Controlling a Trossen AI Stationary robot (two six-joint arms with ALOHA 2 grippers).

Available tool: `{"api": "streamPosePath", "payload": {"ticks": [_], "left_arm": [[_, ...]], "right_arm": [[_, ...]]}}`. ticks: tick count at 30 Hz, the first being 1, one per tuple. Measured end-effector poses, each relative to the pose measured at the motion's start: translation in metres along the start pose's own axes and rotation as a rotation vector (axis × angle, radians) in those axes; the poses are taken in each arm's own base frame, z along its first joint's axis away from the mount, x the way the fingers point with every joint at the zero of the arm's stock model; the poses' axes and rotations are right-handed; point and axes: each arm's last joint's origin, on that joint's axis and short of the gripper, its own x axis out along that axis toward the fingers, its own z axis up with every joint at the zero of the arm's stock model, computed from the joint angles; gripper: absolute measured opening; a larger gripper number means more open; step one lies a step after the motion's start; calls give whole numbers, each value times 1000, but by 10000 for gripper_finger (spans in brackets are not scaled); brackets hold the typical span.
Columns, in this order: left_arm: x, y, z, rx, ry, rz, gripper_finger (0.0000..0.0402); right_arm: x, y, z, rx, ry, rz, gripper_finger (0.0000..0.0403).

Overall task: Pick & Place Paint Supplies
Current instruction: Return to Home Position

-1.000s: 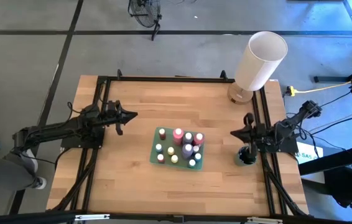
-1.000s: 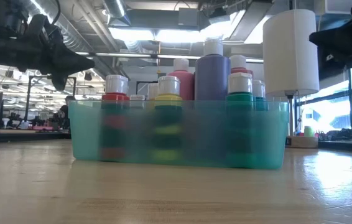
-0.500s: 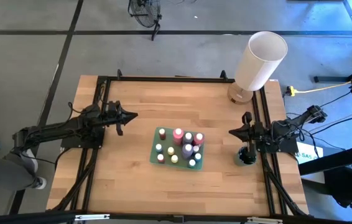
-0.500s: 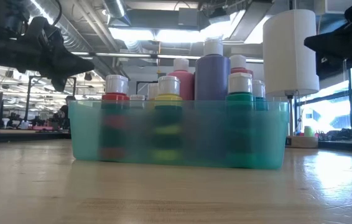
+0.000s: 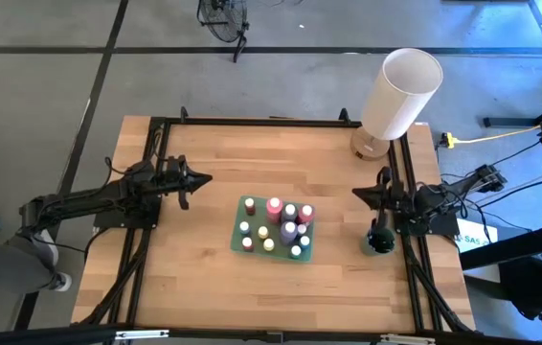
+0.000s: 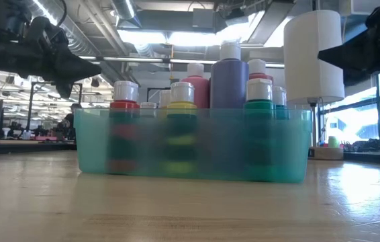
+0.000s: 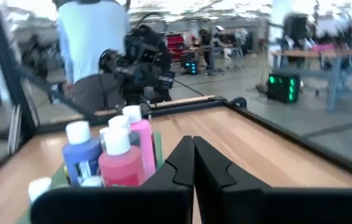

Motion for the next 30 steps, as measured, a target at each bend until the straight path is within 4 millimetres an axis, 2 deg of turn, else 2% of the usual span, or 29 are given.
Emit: {"api": "streamPosePath", "payload": {"ticks": [2, 5, 8, 12, 19, 30], "left_arm": [[0, 0, -1, -27, 8, 4, 2], [0, 3, -5, -71, 49, 41, 2], [-2, 8, -15, -82, 129, 149, 2], [-1, 10, -13, -164, 70, 237, 2], [-1, 10, -13, -271, 62, 244, 2], [-1, 10, -13, -275, 60, 244, 2]], "right_arm": [[0, -1, 0, 68, -1, -25, 2], [0, -1, 0, 80, -2, -24, 4], [0, -1, 0, 80, -1, -13, 5], [0, -1, 0, 80, -1, -13, 6], [0, -1, 0, 80, -1, -13, 7], [0, -1, 0, 80, -1, -10, 7]]}}
